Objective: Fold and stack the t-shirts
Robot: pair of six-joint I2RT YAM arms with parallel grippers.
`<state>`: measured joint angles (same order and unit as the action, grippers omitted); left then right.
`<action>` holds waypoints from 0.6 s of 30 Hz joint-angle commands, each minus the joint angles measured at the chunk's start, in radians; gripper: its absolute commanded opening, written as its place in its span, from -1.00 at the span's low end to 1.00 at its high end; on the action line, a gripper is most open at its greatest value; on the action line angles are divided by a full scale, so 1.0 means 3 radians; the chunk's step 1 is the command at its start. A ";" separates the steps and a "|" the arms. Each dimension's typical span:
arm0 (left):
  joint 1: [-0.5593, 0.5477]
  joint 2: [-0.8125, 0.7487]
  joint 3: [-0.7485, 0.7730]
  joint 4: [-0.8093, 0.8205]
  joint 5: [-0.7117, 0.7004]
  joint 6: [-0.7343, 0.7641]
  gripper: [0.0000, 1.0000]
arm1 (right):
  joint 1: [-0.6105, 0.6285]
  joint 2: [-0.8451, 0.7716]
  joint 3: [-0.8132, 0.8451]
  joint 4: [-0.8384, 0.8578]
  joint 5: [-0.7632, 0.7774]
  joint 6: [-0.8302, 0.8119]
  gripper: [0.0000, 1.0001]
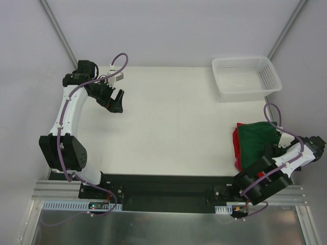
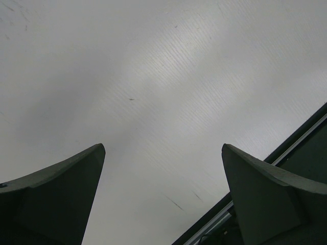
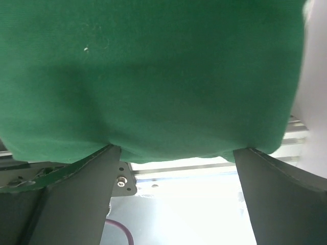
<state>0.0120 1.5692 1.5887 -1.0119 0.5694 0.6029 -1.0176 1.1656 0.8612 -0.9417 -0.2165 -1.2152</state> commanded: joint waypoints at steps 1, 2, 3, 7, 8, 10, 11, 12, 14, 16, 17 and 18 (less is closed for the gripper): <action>-0.0030 -0.0112 0.0022 -0.0043 0.0096 0.0030 0.99 | -0.0034 0.0016 -0.0170 0.0142 0.0031 0.0047 0.93; -0.0030 -0.0107 0.0027 -0.0038 0.0096 0.0030 0.99 | -0.0034 0.0011 -0.0232 0.0158 0.0041 0.0032 0.93; -0.0035 -0.0112 0.0027 -0.0043 0.0096 0.0036 0.99 | -0.0034 0.0011 -0.0263 0.0178 0.0072 0.0016 0.93; -0.0030 -0.0107 0.0043 -0.0043 0.0076 0.0025 0.99 | -0.0029 -0.0030 -0.0324 0.0209 0.0072 0.0021 0.93; -0.0030 -0.0097 0.0043 -0.0038 0.0071 0.0030 0.99 | -0.0029 -0.0045 -0.0314 0.0189 0.0052 0.0026 0.93; -0.0030 -0.0097 0.0053 -0.0043 0.0071 0.0025 0.99 | -0.0029 -0.0076 -0.0263 0.0107 0.0031 0.0027 0.93; -0.0025 -0.0087 0.0058 -0.0038 0.0071 0.0035 0.99 | -0.0029 -0.0086 -0.0238 0.0081 0.0041 0.0026 0.93; -0.0030 -0.0082 0.0063 -0.0048 0.0076 0.0025 0.98 | -0.0029 -0.0106 -0.0212 0.0046 0.0057 0.0026 0.93; -0.0030 -0.0071 0.0068 -0.0043 0.0081 0.0020 0.99 | -0.0029 -0.0142 -0.0115 -0.0102 0.0047 0.0011 0.93; -0.0030 -0.0066 0.0078 -0.0043 0.0086 0.0015 0.98 | -0.0024 -0.0264 0.0043 -0.0291 -0.0019 0.0001 0.93; -0.0030 -0.0066 0.0079 -0.0043 0.0086 0.0015 0.98 | -0.0009 -0.0331 0.0105 -0.0378 -0.0065 -0.0029 0.93; -0.0030 -0.0066 0.0089 -0.0043 0.0086 0.0015 0.99 | 0.0022 -0.0402 0.0161 -0.0455 -0.0147 -0.0050 0.93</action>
<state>0.0120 1.5692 1.5887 -1.0122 0.5690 0.6029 -1.0176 1.1355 0.8101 -0.9405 -0.1993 -1.2160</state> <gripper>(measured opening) 0.993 0.963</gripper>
